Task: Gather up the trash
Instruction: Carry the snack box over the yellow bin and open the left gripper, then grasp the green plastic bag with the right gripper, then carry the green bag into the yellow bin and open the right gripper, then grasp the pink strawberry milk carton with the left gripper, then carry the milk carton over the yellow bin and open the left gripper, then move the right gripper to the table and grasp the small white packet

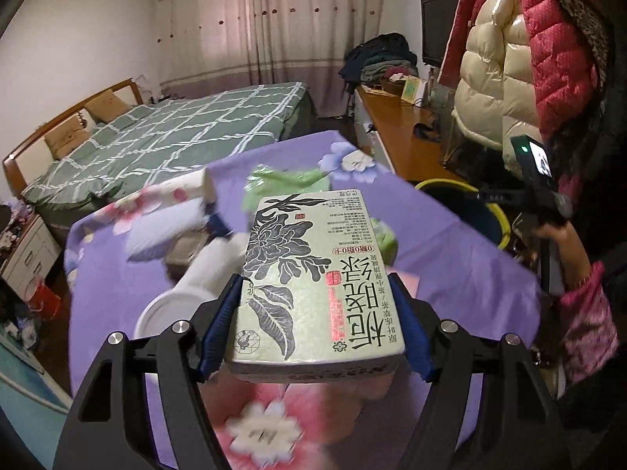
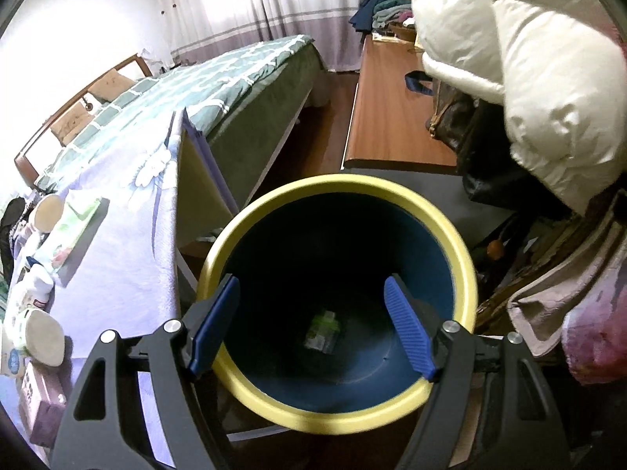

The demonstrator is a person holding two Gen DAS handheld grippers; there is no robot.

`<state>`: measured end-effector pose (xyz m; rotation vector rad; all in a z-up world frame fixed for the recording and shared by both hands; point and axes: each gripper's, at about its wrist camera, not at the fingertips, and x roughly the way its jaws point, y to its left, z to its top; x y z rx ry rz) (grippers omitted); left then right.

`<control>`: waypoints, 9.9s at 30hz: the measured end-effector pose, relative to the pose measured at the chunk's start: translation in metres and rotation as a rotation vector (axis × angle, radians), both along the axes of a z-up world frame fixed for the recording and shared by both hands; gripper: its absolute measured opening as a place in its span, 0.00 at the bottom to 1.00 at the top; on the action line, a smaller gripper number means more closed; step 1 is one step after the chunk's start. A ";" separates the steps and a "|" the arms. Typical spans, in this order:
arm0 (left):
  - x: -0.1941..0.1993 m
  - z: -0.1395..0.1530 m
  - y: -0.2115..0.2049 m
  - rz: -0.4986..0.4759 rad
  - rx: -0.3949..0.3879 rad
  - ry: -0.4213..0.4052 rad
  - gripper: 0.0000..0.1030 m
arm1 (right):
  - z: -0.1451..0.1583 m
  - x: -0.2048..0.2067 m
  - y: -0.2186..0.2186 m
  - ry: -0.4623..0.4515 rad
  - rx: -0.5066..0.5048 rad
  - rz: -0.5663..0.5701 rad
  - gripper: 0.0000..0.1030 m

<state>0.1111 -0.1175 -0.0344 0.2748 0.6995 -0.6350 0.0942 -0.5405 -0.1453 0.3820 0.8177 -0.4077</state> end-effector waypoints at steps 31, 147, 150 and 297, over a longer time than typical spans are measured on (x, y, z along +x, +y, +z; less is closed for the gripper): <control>0.040 -0.072 -0.346 -0.318 0.102 0.173 0.70 | 0.002 -0.110 -0.048 -0.029 -0.060 -0.132 0.75; 0.095 -0.016 0.070 0.316 -0.075 -0.273 0.95 | -0.009 0.007 -0.038 0.057 -0.032 -0.242 0.24; 0.089 -0.015 0.062 0.292 -0.086 -0.267 0.95 | -0.011 0.007 -0.036 0.060 -0.032 -0.239 0.31; 0.022 0.013 0.119 0.503 -0.077 -0.140 0.95 | 0.069 0.037 0.188 -0.132 -0.115 0.468 0.57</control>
